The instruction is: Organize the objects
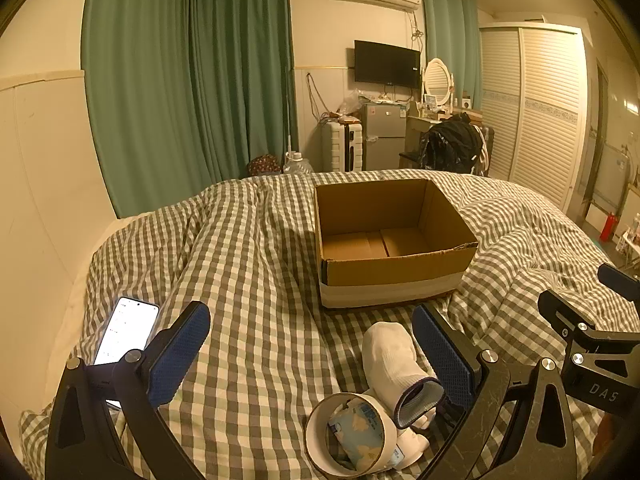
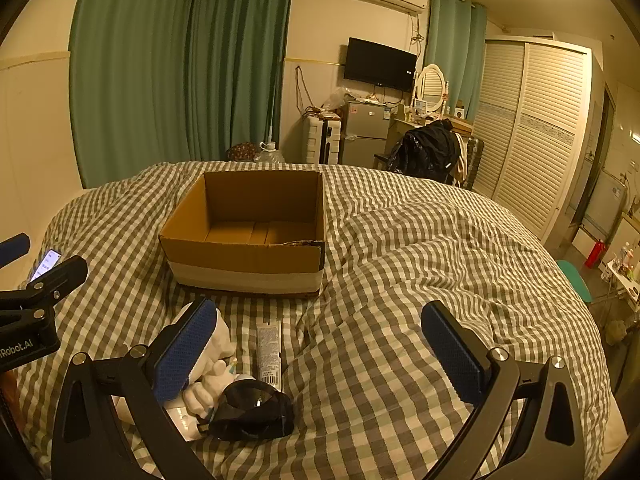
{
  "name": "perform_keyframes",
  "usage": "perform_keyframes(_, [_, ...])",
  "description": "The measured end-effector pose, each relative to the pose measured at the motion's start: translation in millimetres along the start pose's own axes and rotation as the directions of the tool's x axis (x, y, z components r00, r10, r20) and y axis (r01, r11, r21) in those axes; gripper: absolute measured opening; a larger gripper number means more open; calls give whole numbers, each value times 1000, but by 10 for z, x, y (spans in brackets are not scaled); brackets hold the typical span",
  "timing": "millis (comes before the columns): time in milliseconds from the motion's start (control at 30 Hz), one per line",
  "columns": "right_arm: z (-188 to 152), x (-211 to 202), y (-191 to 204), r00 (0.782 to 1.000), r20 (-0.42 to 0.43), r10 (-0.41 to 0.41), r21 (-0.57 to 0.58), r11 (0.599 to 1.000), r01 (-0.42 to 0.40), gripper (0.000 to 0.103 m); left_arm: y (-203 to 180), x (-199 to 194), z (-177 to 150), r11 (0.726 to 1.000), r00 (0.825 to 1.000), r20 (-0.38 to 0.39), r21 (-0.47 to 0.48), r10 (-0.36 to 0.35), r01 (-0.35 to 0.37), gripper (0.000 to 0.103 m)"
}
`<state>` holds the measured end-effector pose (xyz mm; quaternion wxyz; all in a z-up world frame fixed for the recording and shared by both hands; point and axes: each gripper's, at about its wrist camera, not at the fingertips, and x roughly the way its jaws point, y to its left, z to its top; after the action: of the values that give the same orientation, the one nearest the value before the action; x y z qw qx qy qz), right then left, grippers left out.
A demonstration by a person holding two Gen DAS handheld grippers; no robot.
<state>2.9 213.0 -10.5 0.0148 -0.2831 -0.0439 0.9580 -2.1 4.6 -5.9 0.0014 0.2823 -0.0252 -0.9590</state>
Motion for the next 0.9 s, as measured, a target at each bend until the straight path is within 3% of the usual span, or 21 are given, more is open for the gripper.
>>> perform_keyframes(900, [-34,-6,54,1000,-7,14,-16,1000,-14,103,39,-7,-27,1000,1000,-10,-6,4,-4,103])
